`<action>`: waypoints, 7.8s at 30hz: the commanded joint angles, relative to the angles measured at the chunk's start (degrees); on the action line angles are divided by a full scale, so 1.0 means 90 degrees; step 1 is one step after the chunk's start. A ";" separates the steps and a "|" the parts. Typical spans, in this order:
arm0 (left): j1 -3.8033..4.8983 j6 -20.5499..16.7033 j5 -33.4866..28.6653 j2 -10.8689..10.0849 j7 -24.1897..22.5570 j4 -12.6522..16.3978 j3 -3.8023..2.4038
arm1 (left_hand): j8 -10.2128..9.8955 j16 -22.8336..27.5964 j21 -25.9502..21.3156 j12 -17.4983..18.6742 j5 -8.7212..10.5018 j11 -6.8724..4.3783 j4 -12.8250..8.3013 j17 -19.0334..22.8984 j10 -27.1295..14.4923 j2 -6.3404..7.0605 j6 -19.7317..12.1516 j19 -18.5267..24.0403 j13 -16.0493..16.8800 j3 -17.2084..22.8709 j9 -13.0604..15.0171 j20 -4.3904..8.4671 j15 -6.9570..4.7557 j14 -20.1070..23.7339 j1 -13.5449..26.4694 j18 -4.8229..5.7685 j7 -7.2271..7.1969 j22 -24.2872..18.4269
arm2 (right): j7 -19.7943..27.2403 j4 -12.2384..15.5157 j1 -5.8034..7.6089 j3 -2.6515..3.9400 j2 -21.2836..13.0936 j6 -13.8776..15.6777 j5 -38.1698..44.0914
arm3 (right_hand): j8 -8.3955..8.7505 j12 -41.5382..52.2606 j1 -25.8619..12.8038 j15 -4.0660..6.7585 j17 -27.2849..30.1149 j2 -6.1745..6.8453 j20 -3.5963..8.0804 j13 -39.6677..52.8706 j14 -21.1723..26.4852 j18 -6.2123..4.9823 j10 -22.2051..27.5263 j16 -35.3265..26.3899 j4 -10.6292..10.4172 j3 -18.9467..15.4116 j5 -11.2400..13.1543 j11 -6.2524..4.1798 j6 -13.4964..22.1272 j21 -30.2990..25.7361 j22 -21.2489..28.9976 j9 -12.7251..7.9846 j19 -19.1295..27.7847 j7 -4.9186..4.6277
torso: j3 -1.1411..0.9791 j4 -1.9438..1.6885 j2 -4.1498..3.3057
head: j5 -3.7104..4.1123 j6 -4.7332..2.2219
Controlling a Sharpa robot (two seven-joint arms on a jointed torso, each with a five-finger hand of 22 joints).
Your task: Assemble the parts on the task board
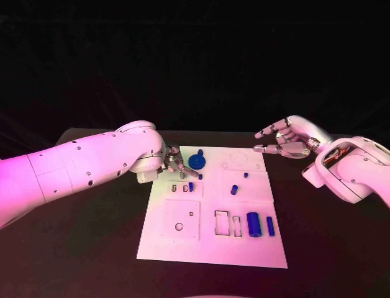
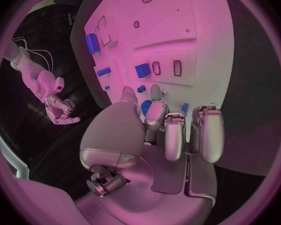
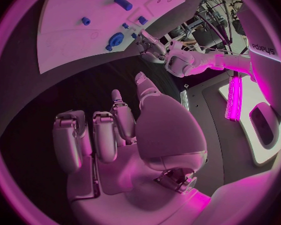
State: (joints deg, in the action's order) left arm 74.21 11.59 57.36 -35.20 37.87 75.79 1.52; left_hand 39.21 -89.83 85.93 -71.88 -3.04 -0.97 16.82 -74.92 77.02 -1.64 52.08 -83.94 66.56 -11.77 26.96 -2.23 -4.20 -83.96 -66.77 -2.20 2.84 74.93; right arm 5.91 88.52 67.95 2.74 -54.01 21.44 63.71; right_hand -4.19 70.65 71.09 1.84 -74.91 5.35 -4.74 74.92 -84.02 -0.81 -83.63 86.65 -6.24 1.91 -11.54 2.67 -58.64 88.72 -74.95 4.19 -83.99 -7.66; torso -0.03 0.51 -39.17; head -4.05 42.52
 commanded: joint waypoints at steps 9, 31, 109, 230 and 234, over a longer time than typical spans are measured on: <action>0.0002 0.0506 0.0116 0.0190 0.0073 -0.0175 0.0017 | 0.0050 -0.0019 0.0040 -0.0060 0.0023 -0.0026 -0.0012 -0.1675 0.0070 -0.0025 -0.0035 -0.0418 0.0051 -0.0058 0.0038 0.0065 -0.0044 -0.0671 0.0089 0.0086 -0.0006 0.0914 | -0.0062 -0.0035 0.0002 -0.0001 0.0061 -0.0030 0.0086 | -0.0024 -0.0025 -0.0062 -0.0031 -0.0870 -0.0016 0.0006 0.0477 -0.0494 0.0008 0.0031 -0.0045 -0.0028 -0.0075 -0.0056 -0.0019 -0.0016 -0.0020 -0.1345 0.0006 -0.0464 0.0025 | -0.0004 -0.0010 0.0001 | 0.0019 0.0040; -0.0021 0.0821 -0.0029 0.0358 0.0075 -0.0304 0.0046 | 0.0089 -0.0019 0.0045 -0.0086 -0.0066 -0.0038 -0.0074 -0.1675 0.0087 -0.0161 -0.0071 -0.0418 0.0088 0.0005 0.0155 0.0077 -0.0055 -0.0671 -0.0197 0.0087 -0.0017 0.0926 | 0.0016 -0.0078 0.0000 -0.0001 0.0080 -0.0002 0.0009 | -0.0025 -0.0033 -0.0049 -0.0030 -0.0852 -0.0049 0.0007 0.0470 -0.0491 0.0003 0.0034 -0.0056 -0.0047 -0.0095 -0.0099 -0.0019 -0.0014 -0.0030 -0.1326 0.0006 -0.0453 0.0026 | -0.0003 -0.0008 -0.0002 | 0.0036 0.0091; -0.0224 -0.0835 0.0246 -0.0296 -0.0089 0.0650 0.0079 | 0.0109 -0.0019 -0.0041 0.0092 -0.2548 -0.0079 -0.1259 -0.1675 0.0173 0.1176 -0.0239 -0.0384 0.0084 0.5602 0.0976 0.0120 -0.0091 -0.0671 -0.0464 0.0064 -0.0021 0.0887 | -0.0009 -0.0208 -0.0030 -0.0027 0.0147 -0.0166 -0.0029 | -0.0035 -0.0029 0.0069 -0.0025 -0.0857 -0.0124 0.0012 0.0463 -0.0493 0.0004 0.0036 -0.0059 -0.0032 -0.0131 -0.0281 -0.0024 -0.0025 -0.0031 -0.1328 0.0009 -0.0455 0.0029 | -0.0010 -0.0034 0.0000 | -0.0045 0.0177; -0.0409 0.0368 0.0677 -0.0041 0.0042 0.0259 0.0115 | -0.0160 -0.0019 0.0002 -0.0189 -0.1649 -0.0201 -0.0045 -0.1675 0.0446 0.0555 0.0425 -0.0441 0.0473 0.2517 0.0768 0.0209 -0.0185 -0.0671 0.0851 0.0092 -0.0201 0.1034 | -0.0067 -0.0192 -0.0046 -0.0029 0.0155 -0.0184 -0.0036 | -0.0053 -0.0047 0.0097 -0.0018 -0.0841 -0.0155 0.0018 0.0447 -0.0491 -0.0001 0.0040 -0.0070 -0.0037 -0.0169 -0.0322 -0.0034 -0.0054 -0.0042 -0.1309 0.0015 -0.0444 0.0039 | -0.0015 -0.0027 -0.0002 | -0.0057 0.0309; -0.0418 0.0296 0.0677 -0.0055 0.0043 0.0273 0.0114 | -0.0151 -0.0019 0.0011 -0.0194 -0.1411 -0.0204 -0.0020 -0.1675 0.0454 0.0510 0.0440 -0.0448 0.0486 0.2315 0.0748 0.0208 -0.0186 -0.0671 0.0946 0.0095 -0.0206 0.1051 | -0.0067 -0.0194 -0.0046 -0.0029 0.0154 -0.0179 -0.0036 | -0.0052 -0.0054 0.0095 -0.0018 -0.0833 -0.0155 0.0018 0.0443 -0.0489 -0.0003 0.0042 -0.0075 -0.0039 -0.0172 -0.0323 -0.0034 -0.0052 -0.0045 -0.1303 0.0014 -0.0441 0.0039 | -0.0015 -0.0030 -0.0003 | -0.0054 0.0291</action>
State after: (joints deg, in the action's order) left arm 70.96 12.86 63.90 -35.67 37.80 78.21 2.18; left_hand 37.84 -89.83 85.65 -73.45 -15.91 -2.77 16.64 -74.91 80.67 3.06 55.73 -84.13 70.90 9.22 33.72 -0.79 -5.43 -83.97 -58.38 -1.80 0.93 74.90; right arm 5.31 86.72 67.57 2.47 -52.63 20.33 63.11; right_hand -4.40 70.43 71.71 1.85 -74.92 4.29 -4.73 74.94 -84.02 -0.81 -83.43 86.21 -6.48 0.72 -14.21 2.46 -58.85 88.52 -74.92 4.23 -84.00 -7.45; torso -0.16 0.26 -39.19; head -4.58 45.25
